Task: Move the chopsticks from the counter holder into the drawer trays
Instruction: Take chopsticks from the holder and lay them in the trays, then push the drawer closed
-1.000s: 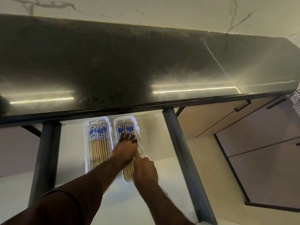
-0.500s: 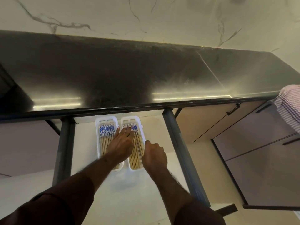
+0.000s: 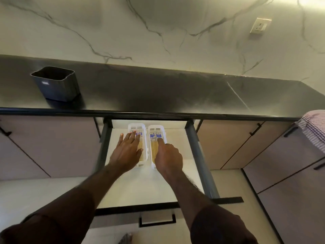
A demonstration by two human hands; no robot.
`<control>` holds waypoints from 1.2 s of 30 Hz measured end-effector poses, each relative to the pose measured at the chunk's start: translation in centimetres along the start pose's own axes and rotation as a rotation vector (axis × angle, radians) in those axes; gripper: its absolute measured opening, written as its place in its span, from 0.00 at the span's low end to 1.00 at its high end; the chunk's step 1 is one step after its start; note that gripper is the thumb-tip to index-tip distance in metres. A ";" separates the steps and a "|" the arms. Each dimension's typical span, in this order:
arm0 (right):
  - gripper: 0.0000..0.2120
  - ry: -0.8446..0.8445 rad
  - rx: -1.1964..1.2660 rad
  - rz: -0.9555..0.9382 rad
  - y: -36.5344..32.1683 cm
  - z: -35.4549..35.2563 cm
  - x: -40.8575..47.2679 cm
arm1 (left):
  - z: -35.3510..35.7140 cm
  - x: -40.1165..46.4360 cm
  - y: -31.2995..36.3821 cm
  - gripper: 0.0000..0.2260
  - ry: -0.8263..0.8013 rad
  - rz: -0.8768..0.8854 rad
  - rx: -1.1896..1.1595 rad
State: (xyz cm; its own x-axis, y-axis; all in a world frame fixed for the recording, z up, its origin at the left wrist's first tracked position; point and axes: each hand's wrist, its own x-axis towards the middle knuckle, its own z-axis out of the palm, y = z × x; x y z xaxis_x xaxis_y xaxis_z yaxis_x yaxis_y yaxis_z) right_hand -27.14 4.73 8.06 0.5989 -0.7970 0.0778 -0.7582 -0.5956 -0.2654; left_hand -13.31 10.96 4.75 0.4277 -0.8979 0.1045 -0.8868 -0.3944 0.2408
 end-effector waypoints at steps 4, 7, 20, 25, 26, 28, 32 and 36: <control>0.26 0.060 0.046 -0.051 -1.0 -1.9 -3.0 | -1.6 -4.3 -0.2 0.28 0.066 -0.020 -0.027; 0.26 0.087 0.078 -0.069 -1.7 -2.4 -4.9 | -2.1 -7.0 -1.1 0.29 0.070 -0.043 -0.025; 0.23 0.077 0.161 -0.017 -1.7 0.2 -13.0 | 1.5 -16.6 -2.6 0.35 0.040 -0.086 -0.190; 0.18 0.106 0.193 0.054 -0.9 3.7 -17.0 | 3.9 -20.1 -3.6 0.39 -0.005 -0.077 -0.172; 0.15 0.113 0.182 0.054 -0.7 4.4 -17.7 | 4.3 -20.8 -3.8 0.39 -0.018 -0.053 -0.151; 0.12 0.125 0.155 0.055 -0.1 5.8 -18.8 | 5.2 -22.0 -3.8 0.38 -0.029 -0.005 -0.103; 0.12 0.074 0.133 0.125 1.0 7.7 -19.9 | 7.1 -23.5 -4.0 0.38 -0.051 -0.005 -0.053; 0.11 -0.022 0.112 0.120 2.4 9.6 -19.8 | 8.4 -24.0 -3.6 0.37 -0.038 -0.044 -0.059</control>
State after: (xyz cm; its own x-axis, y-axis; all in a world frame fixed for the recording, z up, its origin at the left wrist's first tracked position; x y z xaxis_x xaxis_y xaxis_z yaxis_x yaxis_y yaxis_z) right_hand -38.38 20.05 -3.34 0.5121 -0.8587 0.0182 -0.7918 -0.4802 -0.3774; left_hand -21.89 32.23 -6.77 0.4578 -0.8872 0.0567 -0.8552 -0.4220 0.3009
